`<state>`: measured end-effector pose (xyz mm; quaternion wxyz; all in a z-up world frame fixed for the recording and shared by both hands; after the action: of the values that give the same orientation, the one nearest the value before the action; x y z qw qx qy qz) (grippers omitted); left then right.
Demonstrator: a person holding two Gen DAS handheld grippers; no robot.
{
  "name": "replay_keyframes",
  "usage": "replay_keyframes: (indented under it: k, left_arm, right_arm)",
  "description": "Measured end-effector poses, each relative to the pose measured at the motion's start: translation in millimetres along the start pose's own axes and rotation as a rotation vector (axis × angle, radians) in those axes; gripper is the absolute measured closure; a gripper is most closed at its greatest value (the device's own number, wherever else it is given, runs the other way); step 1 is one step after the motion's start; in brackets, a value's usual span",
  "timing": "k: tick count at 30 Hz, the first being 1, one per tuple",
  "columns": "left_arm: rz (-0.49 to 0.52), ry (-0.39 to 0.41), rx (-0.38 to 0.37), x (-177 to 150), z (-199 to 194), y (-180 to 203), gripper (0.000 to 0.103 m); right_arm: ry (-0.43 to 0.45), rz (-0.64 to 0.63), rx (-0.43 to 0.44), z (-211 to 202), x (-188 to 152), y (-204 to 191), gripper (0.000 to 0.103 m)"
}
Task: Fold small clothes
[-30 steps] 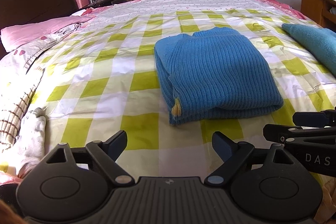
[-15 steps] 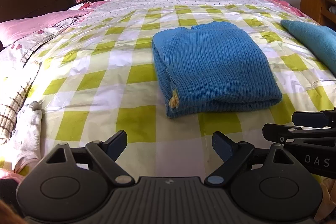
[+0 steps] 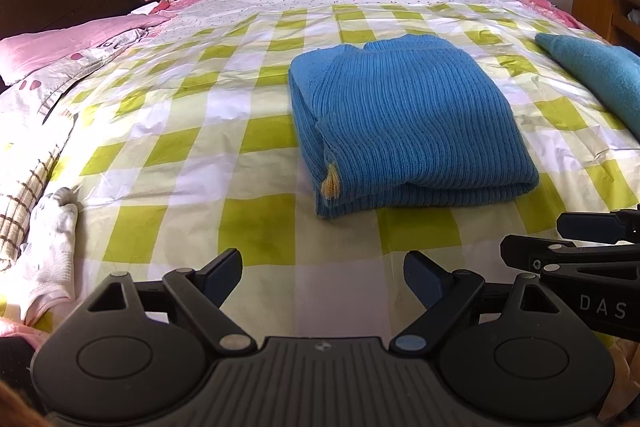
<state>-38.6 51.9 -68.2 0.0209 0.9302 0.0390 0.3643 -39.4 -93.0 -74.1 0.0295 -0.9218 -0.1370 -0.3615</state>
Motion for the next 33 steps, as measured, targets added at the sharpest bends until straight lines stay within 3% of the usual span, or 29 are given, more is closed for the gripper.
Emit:
replay_keyframes:
  k: [33]
  left_arm:
    - [0.004, -0.007, 0.010, -2.4, 1.0, -0.1, 0.011]
  right_arm:
    - [-0.011, -0.001, -0.002, 2.1, -1.8, -1.2, 0.049]
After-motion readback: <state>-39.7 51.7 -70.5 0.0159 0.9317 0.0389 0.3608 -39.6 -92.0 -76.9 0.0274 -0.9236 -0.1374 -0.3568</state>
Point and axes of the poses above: each gripper's, at about its wrist camera, not at the fingertips, and z roughly the way its jaws point, y to its right, x to its top, the point moved 5 cm from there along z, roughly the way its jaws point, and after that the axes turned 13 degrees about -z, right-handed, at the moved point
